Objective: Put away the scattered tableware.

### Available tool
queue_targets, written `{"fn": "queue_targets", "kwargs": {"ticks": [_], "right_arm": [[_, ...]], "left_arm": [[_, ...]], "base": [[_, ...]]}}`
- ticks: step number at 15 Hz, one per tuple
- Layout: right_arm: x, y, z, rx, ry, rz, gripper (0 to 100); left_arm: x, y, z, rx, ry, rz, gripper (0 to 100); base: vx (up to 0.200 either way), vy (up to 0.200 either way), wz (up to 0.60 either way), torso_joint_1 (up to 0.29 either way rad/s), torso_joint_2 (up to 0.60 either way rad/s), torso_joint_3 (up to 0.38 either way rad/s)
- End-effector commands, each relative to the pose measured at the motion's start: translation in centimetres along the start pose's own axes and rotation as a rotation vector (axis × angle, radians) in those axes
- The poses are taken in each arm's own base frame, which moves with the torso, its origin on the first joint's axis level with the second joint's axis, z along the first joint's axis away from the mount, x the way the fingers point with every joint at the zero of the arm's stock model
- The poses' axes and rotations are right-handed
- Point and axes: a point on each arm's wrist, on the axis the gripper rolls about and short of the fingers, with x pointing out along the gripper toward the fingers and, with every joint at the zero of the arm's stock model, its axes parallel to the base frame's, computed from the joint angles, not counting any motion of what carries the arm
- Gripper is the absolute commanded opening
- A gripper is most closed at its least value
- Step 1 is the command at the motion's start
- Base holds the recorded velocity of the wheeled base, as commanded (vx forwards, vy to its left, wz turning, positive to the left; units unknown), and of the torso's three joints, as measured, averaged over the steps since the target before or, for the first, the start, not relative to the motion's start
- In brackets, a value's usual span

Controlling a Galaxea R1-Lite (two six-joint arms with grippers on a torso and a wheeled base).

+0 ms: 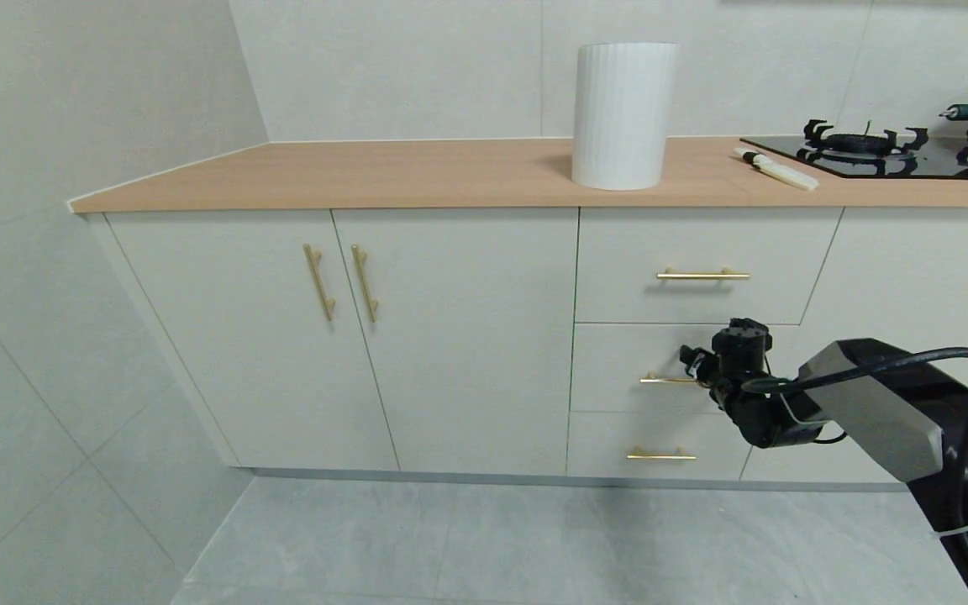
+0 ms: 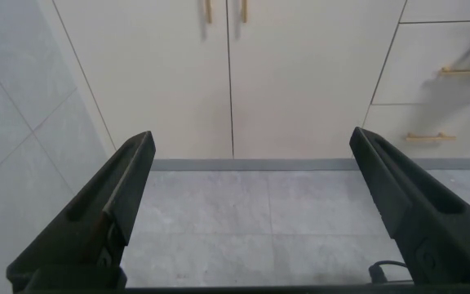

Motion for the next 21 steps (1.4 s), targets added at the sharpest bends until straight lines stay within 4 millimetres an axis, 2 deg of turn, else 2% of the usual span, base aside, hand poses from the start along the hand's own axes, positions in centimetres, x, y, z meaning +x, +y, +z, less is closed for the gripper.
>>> {"fn": "queue_targets", "kwargs": {"ticks": [1, 4, 5, 6, 8, 11, 13, 16, 17, 18, 19, 21], "right_arm": [[0.0, 0.1, 0.1, 0.003, -0.006, 0.003, 100], [-0.6, 0.2, 1.0, 0.005, -0.022, -0.019, 100], [-2.0, 0.2, 2.0, 0.004, -0.012, -0.025, 100], [-4.2, 0.2, 3.4, 0.011, -0.006, -0.017, 100], [-10.3, 0.1, 6.7, 0.014, -0.017, 0.031, 100], [-21.8, -0.6, 13.6, -0.062, -0.126, 0.107, 100], [-29.2, -1.9, 16.9, -0.100, -0.231, 0.140, 100], [-38.4, -4.9, 18.6, -0.160, -0.367, 0.159, 100], [-41.3, -6.1, 18.5, -0.177, -0.385, 0.156, 100], [-43.0, -6.8, 18.5, -0.187, -0.392, 0.153, 100], [-46.8, -8.6, 18.2, -0.199, -0.397, 0.122, 100], [-51.6, -10.8, 17.3, -0.237, -0.385, 0.086, 100]], "left_arm": [[0.0, 0.0, 0.0, 0.000, 0.000, 0.000, 100], [0.0, 0.0, 0.0, 0.000, 0.000, 0.000, 100], [0.0, 0.0, 0.0, 0.000, 0.000, 0.000, 100], [0.0, 0.0, 0.0, 0.000, 0.000, -0.001, 100], [0.0, 0.0, 0.0, 0.000, 0.000, -0.001, 100], [0.0, 0.0, 0.0, 0.000, 0.000, 0.000, 100], [0.0, 0.0, 0.0, 0.000, 0.000, 0.000, 100], [0.0, 0.0, 0.0, 0.000, 0.000, 0.000, 100], [0.0, 0.0, 0.0, 0.000, 0.000, 0.000, 100], [0.0, 0.0, 0.0, 0.000, 0.000, -0.001, 100], [0.0, 0.0, 0.0, 0.000, 0.000, 0.000, 100], [0.0, 0.0, 0.0, 0.000, 0.000, 0.000, 100]], "base": [[0.000, 0.000, 0.00, 0.000, 0.00, 0.000], [0.000, 0.000, 0.00, 0.000, 0.00, 0.000], [0.000, 0.000, 0.00, 0.000, 0.00, 0.000], [0.000, 0.000, 0.00, 0.000, 0.00, 0.000], [0.000, 0.000, 0.00, 0.000, 0.00, 0.000], [0.000, 0.000, 0.00, 0.000, 0.00, 0.000], [0.000, 0.000, 0.00, 0.000, 0.00, 0.000], [0.000, 0.000, 0.00, 0.000, 0.00, 0.000], [0.000, 0.000, 0.00, 0.000, 0.00, 0.000], [0.000, 0.000, 0.00, 0.000, 0.00, 0.000], [0.000, 0.000, 0.00, 0.000, 0.00, 0.000], [0.000, 0.000, 0.00, 0.000, 0.00, 0.000]]}}
